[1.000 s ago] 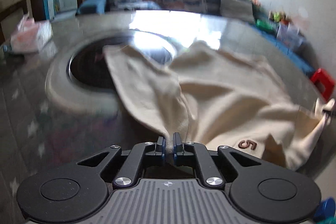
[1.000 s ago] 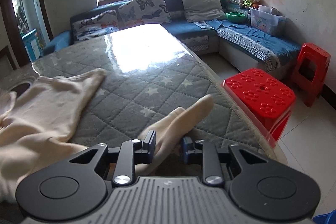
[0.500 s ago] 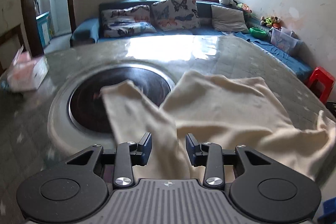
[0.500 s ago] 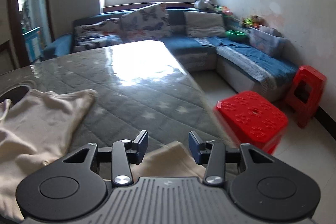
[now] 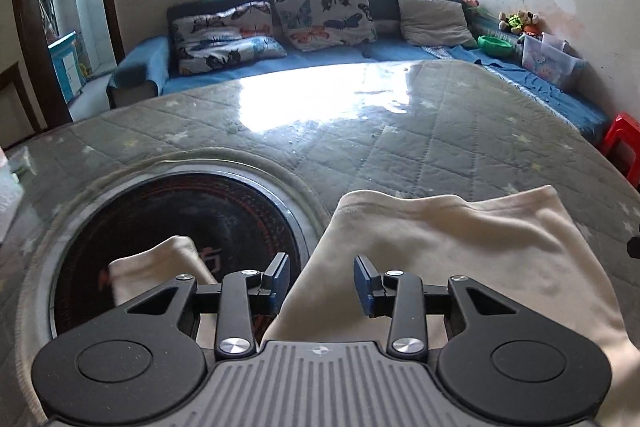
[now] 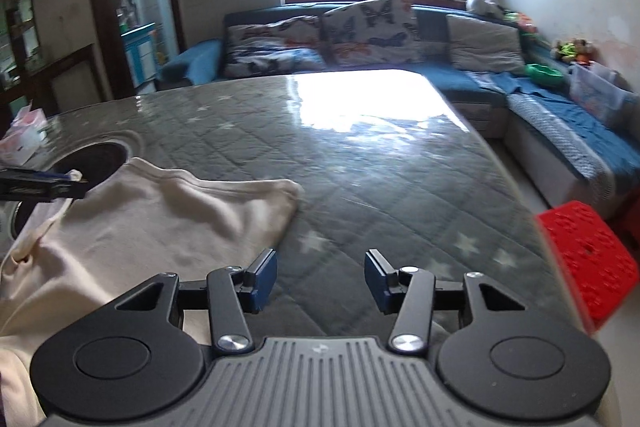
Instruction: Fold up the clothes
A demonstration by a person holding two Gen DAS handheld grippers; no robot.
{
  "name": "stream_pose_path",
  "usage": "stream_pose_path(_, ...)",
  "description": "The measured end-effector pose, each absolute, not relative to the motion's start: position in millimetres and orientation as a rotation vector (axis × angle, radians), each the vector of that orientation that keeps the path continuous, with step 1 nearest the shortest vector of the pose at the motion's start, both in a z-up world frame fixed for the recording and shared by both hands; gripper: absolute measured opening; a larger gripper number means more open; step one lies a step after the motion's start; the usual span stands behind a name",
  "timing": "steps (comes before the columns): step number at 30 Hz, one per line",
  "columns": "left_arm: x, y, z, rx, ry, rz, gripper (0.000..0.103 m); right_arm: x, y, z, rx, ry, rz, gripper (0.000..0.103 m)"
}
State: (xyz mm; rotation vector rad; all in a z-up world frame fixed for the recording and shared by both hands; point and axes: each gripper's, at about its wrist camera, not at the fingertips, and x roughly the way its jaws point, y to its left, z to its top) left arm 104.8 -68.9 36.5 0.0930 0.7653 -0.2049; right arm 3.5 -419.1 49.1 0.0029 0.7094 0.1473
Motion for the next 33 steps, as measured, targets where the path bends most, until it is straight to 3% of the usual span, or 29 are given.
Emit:
stream_pose_path(6,124,-67,26,0.074,0.803,-0.229,0.041,35,-408,45,-0.007,0.731,0.208,0.049)
stream_pose_path(7,126,-66,26,0.065,0.805,-0.239,0.038,41,-406,43,-0.004,0.737,0.216,0.049)
stream_pose_path(9,128,-65,26,0.037,0.810,-0.267,0.015,53,-403,38,0.002,0.751,0.229,0.049)
stream_pose_path(11,127,-64,26,0.023,0.802,-0.284,0.005,64,-401,33,0.008,0.766,0.235,0.049)
stream_pose_path(16,92,-77,42,0.080,0.680,-0.410,0.004,80,-397,24,0.002,0.781,0.222,0.048)
stream_pose_path(24,37,-99,50,0.166,0.639,-0.710,0.011,85,-401,20,0.005,0.790,0.207,0.048)
stream_pose_path(28,42,-94,52,0.175,0.624,-0.651,0.025,87,-401,21,-0.001,0.790,0.207,0.048)
stream_pose_path(30,47,-95,47,0.196,0.640,-0.637,0.043,87,-401,22,-0.003,0.791,0.209,0.048)
stream_pose_path(33,54,-98,39,0.226,0.663,-0.621,0.045,87,-400,23,-0.005,0.793,0.214,0.048)
